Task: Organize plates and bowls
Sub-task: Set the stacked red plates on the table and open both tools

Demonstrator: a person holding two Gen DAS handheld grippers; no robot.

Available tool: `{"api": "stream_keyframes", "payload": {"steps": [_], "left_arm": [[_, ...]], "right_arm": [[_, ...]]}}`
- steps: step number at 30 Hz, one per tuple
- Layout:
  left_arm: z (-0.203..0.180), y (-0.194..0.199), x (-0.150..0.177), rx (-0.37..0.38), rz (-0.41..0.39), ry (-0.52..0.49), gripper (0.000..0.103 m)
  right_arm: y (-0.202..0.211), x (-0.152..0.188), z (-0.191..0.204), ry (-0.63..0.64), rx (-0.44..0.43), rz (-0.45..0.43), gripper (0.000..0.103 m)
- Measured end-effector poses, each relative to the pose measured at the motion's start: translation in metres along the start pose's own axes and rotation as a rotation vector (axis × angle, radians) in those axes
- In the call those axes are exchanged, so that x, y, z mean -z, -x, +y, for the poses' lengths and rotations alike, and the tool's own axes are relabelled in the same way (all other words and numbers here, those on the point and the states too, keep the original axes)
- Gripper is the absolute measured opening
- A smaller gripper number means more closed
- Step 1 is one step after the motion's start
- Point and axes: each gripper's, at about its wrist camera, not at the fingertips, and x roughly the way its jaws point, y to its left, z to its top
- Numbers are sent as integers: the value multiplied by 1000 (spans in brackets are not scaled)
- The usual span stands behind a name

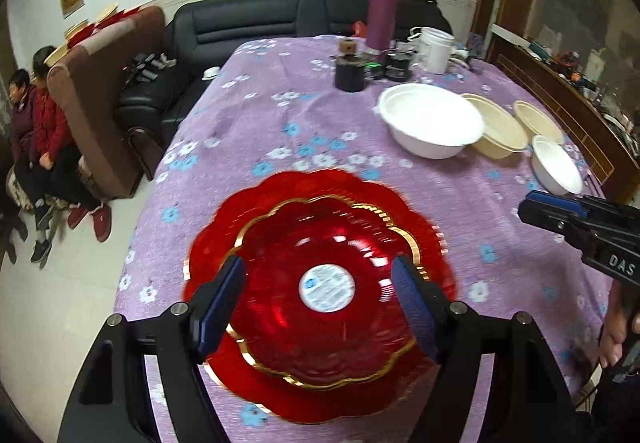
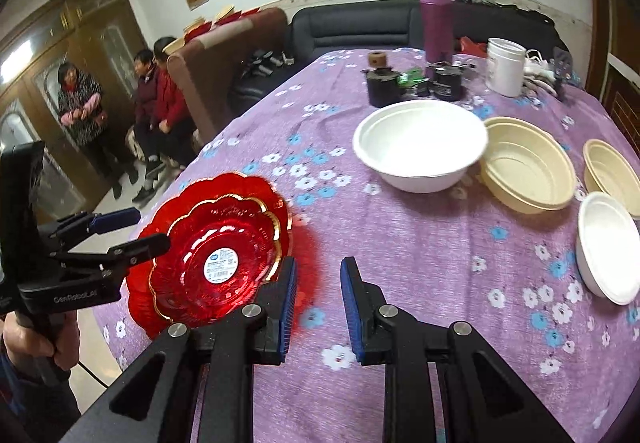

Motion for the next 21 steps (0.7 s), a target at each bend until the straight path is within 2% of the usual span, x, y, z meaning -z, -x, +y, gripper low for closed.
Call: {"api": "stream_keyframes", "payload": {"steps": [11, 21], "left_arm": [[-83, -3, -14, 70, 12, -133, 75], [-184, -26, -17, 155, 68, -282, 75]], "right_arm": [[34, 12, -70, -145, 21, -61, 25], [83, 35, -155, -318, 92, -156, 24]]}}
